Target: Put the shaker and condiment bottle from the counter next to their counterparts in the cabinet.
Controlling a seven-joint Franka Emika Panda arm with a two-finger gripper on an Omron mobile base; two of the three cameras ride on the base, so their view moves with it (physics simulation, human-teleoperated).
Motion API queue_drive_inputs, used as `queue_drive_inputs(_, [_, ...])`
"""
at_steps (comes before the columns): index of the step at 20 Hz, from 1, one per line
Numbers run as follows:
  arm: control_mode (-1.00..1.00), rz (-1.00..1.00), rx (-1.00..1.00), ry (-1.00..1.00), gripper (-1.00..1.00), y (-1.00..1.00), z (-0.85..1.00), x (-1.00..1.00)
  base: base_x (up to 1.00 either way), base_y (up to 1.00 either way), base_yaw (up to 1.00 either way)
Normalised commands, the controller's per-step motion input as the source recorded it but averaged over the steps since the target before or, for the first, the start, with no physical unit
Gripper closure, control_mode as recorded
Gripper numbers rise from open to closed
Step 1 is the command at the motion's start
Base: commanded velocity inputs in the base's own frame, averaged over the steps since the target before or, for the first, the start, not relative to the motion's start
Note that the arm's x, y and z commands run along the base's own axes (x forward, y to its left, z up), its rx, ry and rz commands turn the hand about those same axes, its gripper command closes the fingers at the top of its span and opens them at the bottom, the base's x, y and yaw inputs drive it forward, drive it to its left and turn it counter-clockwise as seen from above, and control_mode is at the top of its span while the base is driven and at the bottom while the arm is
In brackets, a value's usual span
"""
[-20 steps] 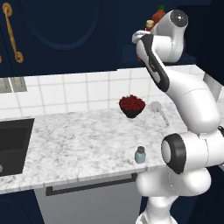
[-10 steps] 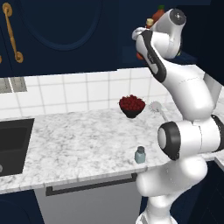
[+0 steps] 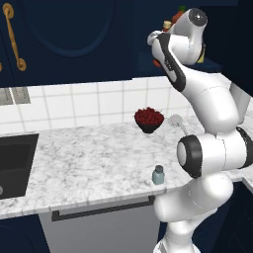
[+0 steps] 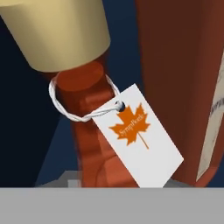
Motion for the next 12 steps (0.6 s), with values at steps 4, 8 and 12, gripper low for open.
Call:
queue_drive_inputs(4, [-1.0, 0.0, -0.08, 0.0, -1.0, 0.39, -0.22, 0.0, 0.0, 0.0, 0.0])
queue_drive_inputs(8, [-1.0, 0.0, -0.02, 0.01, -1.0, 0.09, -0.12, 0.01, 0.0, 0.0, 0.0])
queue_drive_inputs(12, [-1.0, 0.0, 0.0, 0.0, -1.0, -0.01, 0.0, 0.13, 0.0, 0.0, 0.0])
